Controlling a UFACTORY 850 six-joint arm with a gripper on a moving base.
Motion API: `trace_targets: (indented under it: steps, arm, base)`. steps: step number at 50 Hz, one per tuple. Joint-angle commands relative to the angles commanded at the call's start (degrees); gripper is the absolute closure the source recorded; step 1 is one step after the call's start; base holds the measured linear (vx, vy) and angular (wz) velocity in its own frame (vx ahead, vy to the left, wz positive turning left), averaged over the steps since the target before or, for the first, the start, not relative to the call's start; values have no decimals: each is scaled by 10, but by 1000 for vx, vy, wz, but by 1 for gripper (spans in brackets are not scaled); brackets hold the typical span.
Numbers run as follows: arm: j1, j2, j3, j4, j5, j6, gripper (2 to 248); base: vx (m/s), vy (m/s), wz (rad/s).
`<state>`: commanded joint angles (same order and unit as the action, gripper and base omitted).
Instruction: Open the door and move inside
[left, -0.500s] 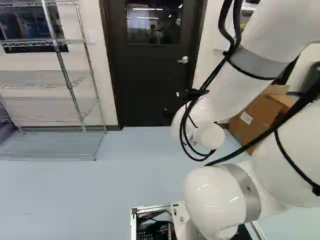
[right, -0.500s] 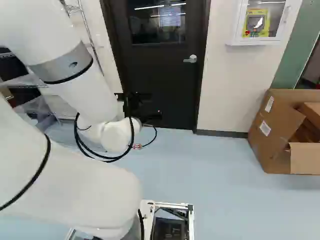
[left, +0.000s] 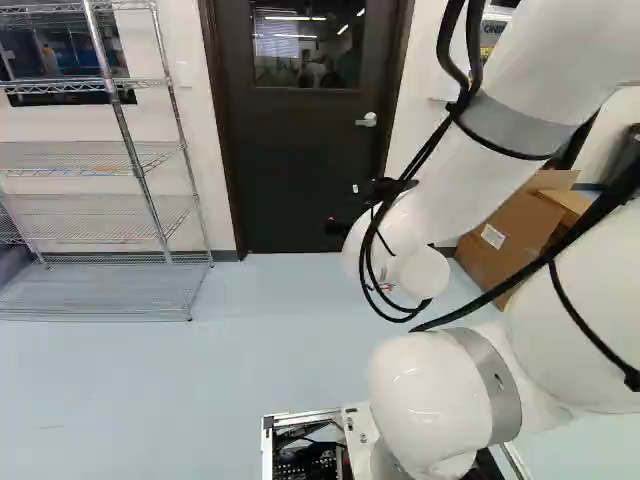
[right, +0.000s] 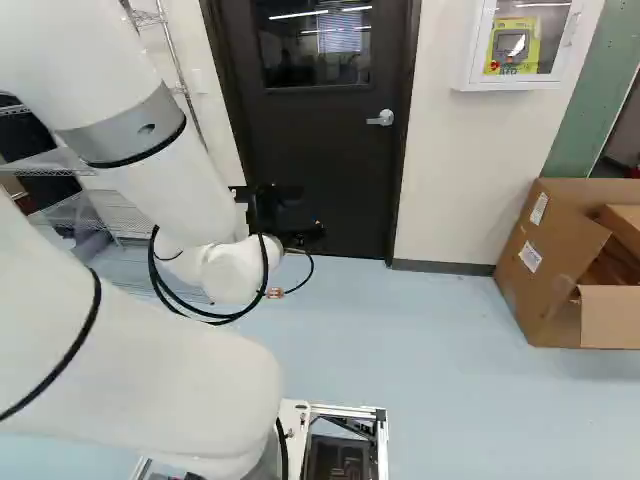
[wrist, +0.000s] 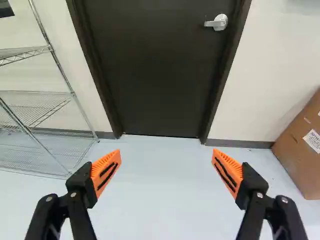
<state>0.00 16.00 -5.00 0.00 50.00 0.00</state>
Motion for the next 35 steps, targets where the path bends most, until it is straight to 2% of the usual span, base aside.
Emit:
trace_targets:
  steps: [35]
  arm:
    - [0,0,0,0,0,0,3]
  base:
    - [1,0,0]
